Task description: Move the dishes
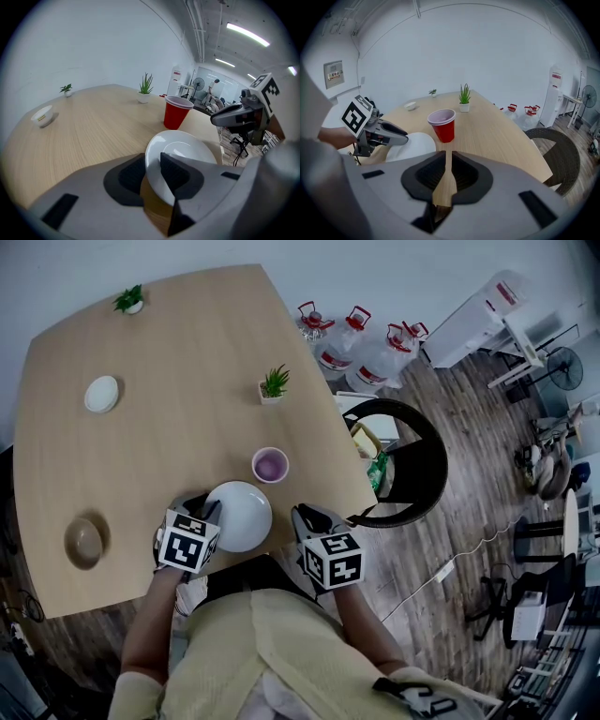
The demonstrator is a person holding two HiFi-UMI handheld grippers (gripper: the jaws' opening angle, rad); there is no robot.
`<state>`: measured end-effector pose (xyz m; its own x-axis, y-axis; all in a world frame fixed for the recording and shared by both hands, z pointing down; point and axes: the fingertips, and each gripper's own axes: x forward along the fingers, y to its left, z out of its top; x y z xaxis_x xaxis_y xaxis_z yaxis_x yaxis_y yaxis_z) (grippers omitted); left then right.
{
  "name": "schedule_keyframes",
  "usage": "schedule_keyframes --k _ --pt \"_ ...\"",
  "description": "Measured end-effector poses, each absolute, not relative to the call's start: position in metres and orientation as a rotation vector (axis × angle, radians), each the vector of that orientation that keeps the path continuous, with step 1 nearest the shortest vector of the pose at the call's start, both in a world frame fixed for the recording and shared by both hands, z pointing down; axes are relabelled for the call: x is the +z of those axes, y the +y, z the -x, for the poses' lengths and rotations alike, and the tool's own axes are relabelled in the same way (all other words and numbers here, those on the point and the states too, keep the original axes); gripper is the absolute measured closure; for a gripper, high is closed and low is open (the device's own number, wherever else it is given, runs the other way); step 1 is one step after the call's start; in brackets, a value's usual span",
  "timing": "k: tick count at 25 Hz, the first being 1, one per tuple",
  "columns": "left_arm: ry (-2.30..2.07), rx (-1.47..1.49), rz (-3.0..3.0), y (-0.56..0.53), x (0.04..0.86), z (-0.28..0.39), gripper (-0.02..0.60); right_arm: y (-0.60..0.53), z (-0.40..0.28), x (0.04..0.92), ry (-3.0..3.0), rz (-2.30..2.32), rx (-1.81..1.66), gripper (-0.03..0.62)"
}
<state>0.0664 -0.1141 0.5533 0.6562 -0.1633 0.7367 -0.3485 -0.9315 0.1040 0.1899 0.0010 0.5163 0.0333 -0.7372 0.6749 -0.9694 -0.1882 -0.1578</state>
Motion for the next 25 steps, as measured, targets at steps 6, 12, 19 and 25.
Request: schedule_keyframes --k 6,12,19,25 --pt "-0.406 1.156 -2.658 -0.114 0.556 -0.068 0.472 0.004 -0.194 0.513 -1.731 -1.996 0.927 0.54" --pt "-0.411 1.172 -2.703 -0.114 0.557 -0.068 0.472 0.003 -0.196 0.508 -1.736 -2.013 0.917 0.54" --pt "-0.465 1.086 -2.691 -0.12 0.542 -0.064 0.472 0.003 -0.198 0.5 -1.747 -2.03 0.9 0.54" --pt "-0.548 0.996 -2.71 -0.126 0.525 -0.06 0.472 0.002 -0.2 0.501 -1.754 -2.032 0.899 0.54"
